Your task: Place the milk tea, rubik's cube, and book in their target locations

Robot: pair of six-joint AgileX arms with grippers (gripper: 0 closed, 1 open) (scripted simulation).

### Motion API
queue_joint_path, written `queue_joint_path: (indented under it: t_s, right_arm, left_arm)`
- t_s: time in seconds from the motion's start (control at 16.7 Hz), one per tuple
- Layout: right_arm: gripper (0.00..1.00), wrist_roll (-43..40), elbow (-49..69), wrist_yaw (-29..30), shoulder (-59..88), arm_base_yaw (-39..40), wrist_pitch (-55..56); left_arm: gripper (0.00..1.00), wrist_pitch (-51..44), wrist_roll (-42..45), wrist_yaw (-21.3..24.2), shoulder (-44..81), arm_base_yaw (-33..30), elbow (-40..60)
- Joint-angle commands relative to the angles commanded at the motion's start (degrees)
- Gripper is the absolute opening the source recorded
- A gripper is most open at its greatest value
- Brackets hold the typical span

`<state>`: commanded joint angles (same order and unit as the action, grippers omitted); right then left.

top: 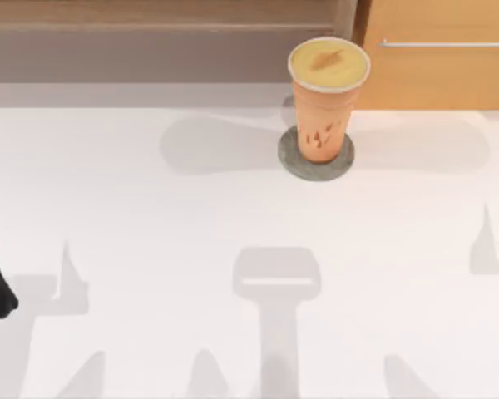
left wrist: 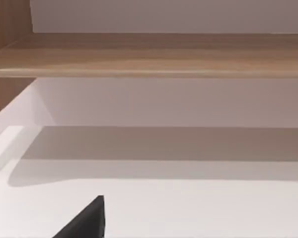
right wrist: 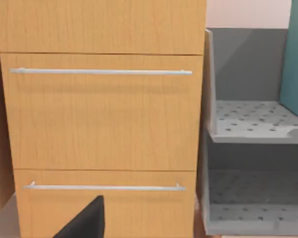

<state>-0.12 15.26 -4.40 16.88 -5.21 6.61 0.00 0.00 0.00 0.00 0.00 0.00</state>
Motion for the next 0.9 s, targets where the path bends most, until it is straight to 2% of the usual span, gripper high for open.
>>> queue_joint_path:
  t_s: [0.66, 0.9]
  right_arm:
    - [1.00, 0.5, 43.9, -14.0, 70.6, -14.7, 17.1]
    - [1.00, 0.5, 57.2, -18.1, 89.3, -19.0, 22.8]
  left_arm:
    - [1.00, 0.0, 0.0, 0.0, 0.0, 0.0, 0.0]
    - [1.00, 0.0, 0.0, 0.0, 0.0, 0.0, 0.0]
